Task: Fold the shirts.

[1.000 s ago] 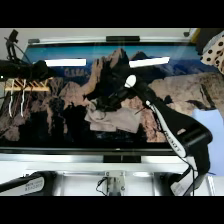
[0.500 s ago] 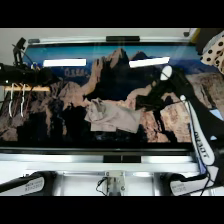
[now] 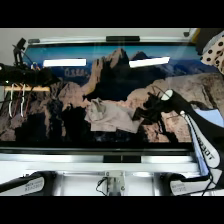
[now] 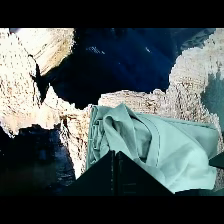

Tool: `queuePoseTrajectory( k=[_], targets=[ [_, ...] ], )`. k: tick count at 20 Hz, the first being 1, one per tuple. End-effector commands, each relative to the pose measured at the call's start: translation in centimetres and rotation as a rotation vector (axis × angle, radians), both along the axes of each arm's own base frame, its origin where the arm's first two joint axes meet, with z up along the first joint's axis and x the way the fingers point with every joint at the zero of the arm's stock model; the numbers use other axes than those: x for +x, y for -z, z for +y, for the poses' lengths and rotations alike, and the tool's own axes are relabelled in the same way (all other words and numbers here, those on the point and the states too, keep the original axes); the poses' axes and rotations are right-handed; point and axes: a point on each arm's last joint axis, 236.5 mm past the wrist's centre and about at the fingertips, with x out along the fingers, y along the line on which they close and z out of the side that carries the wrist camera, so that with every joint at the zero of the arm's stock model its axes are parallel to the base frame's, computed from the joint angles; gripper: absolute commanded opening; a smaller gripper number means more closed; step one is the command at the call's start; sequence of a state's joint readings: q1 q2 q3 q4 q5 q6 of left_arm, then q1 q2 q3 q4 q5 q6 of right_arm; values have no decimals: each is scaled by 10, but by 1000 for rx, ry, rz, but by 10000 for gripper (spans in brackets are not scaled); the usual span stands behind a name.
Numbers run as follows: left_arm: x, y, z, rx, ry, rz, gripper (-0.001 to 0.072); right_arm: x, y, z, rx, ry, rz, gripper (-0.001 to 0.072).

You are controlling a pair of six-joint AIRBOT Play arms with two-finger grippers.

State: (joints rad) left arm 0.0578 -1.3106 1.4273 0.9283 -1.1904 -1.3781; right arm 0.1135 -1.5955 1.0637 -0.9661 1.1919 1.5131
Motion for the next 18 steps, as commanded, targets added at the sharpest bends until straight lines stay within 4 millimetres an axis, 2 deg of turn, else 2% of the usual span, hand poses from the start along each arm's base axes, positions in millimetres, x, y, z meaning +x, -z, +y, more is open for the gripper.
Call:
queuePoseTrajectory(
  k=[1,3,4,6,7,10,12,14,16,18],
  targets=[
    [-1,0,0,-11,-13,15,32,6,26,11,11,25,-14,469],
    [-3,2,-1,-13,-10,26,32,23,26,19,37,45,-83,165],
    [-4,2,-1,-13,-6,31,33,31,19,26,76,33,-130,75],
    [-5,3,-2,-12,-3,36,33,48,-9,37,147,-37,-229,62],
    [-5,2,-2,-13,-3,35,33,57,-31,38,170,-75,-285,62],
    [-5,3,-2,-13,-3,36,32,83,-117,24,218,-122,-432,62],
    [-5,3,-2,-13,-3,35,33,92,-180,-3,218,-48,-455,62],
    [-5,3,-2,-12,-4,35,33,92,-221,-45,150,-20,-494,62],
    [-5,3,-2,-12,-3,35,33,93,-247,-99,51,64,-531,62],
    [-5,3,-2,-12,-3,35,33,95,-260,-154,-41,164,-561,62]
  ],
)
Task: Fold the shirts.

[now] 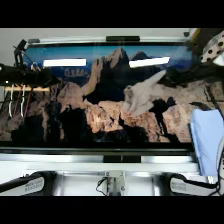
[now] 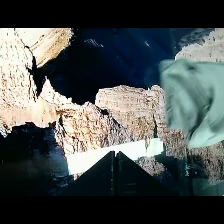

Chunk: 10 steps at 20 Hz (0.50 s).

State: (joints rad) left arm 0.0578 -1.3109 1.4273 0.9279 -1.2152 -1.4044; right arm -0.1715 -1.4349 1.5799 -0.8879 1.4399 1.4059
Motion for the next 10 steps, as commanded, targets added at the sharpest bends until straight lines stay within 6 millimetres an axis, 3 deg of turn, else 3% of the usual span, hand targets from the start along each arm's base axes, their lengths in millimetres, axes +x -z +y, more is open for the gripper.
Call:
queuePoseTrajectory(
  k=[1,6,10],
  targets=[
    [0,0,0,0,0,1,33,-10,-35,-95,-108,194,-21,62],
    [0,0,0,0,0,1,33,-25,-28,-207,-196,451,-7,62],
    [0,0,-1,0,3,1,33,-31,-33,-264,-223,602,-52,62]
  ],
)
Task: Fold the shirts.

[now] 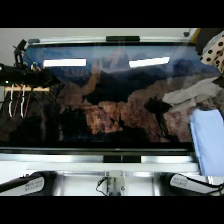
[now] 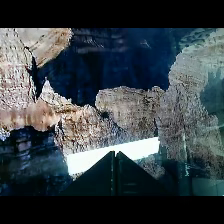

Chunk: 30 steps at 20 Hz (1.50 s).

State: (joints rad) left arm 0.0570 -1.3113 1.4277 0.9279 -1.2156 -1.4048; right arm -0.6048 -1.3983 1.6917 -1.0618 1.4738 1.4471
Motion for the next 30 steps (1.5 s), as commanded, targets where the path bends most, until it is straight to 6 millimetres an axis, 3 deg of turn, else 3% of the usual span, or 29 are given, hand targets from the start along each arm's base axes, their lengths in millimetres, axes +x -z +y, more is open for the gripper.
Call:
queuePoseTrajectory(
  k=[1,3,7,12,21,23,25,29,30],
  targets=[
    [0,0,-1,0,3,1,33,-11,-4,-53,-36,144,-28,62],
    [0,0,-1,0,3,0,32,-23,-5,-67,-38,176,-14,62],
    [0,0,-1,2,6,-2,32,-70,-10,-101,-70,303,107,62],
    [0,0,-1,15,24,-17,33,-142,1,-95,-40,317,372,62],
    [0,0,-1,27,41,-33,33,-201,-14,-121,-213,492,500,62],
    [0,0,-1,27,41,-33,33,-215,0,-116,-173,500,537,62],
    [1,0,-1,27,41,-34,33,-234,26,-103,-122,484,614,62],
    [0,0,-1,27,42,-32,33,-301,73,-91,-108,520,866,62],
    [0,0,-1,27,42,-32,33,-307,81,-91,-104,527,877,62]
  ],
)
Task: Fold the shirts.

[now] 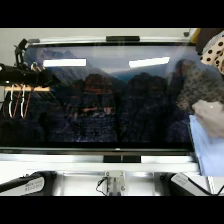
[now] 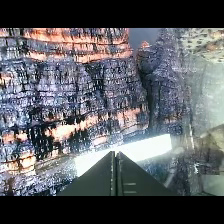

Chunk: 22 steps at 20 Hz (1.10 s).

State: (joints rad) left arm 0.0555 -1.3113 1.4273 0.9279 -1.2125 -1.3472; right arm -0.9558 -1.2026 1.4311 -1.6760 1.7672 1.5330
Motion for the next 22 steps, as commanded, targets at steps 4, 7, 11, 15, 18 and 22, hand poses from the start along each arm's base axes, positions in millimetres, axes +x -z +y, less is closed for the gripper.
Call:
queuePoseTrajectory(
  k=[4,7,11,15,18,22],
  targets=[
    [0,0,0,0,0,0,33,-56,48,22,89,41,186,63],
    [0,0,0,0,1,1,33,-57,60,17,65,55,193,70],
    [0,0,0,0,0,1,33,-64,77,22,86,63,221,313],
    [-1,0,-2,0,6,4,32,-71,72,22,88,20,254,674],
    [-4,15,6,146,17,19,31,-13,25,-5,-58,-38,38,673],
    [0,35,55,630,-39,111,30,187,-101,38,-363,-441,-529,607]
  ],
)
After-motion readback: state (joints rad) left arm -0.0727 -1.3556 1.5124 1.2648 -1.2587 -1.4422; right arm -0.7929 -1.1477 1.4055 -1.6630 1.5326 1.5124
